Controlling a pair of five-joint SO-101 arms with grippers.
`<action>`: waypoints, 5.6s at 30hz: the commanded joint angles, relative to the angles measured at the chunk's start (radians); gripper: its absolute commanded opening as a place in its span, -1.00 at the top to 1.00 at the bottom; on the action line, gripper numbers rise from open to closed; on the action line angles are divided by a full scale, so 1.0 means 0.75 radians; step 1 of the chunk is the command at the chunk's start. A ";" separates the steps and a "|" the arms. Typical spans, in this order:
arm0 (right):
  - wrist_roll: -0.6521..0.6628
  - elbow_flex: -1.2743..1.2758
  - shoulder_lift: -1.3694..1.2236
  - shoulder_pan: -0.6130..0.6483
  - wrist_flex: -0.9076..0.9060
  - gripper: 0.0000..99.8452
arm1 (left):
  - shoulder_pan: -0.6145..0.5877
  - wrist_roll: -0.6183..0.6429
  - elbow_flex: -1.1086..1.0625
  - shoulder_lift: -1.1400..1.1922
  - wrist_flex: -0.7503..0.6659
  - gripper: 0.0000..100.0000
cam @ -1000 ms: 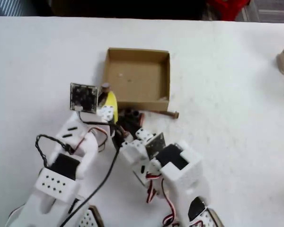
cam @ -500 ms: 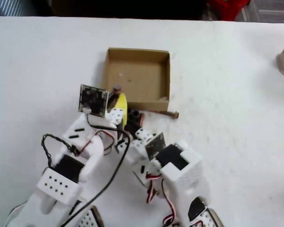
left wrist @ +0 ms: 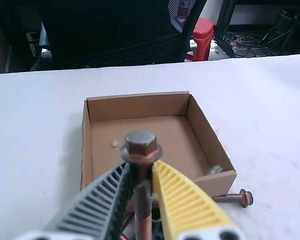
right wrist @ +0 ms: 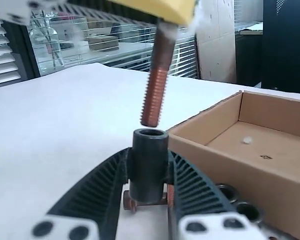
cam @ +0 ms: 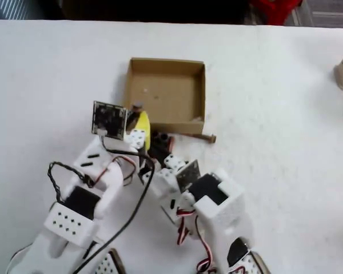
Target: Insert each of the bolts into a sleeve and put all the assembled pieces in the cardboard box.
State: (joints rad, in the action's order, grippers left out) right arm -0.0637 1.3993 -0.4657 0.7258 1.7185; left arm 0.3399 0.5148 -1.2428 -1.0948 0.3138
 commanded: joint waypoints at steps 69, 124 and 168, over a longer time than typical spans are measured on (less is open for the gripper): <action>-0.002 0.018 0.073 -0.071 0.038 0.97 | -0.005 -0.203 -0.147 -0.359 -0.090 0.96; -0.002 0.072 0.105 -0.064 0.048 0.97 | 0.056 -0.194 -0.295 -0.357 -0.092 0.96; 0.082 0.082 0.114 -0.075 0.044 0.97 | 0.077 0.033 0.020 -0.157 0.012 0.96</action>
State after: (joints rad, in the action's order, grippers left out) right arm -0.0192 1.4791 -0.4181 0.6828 1.7261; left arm 0.3874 0.4764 -1.3211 -1.1853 0.2877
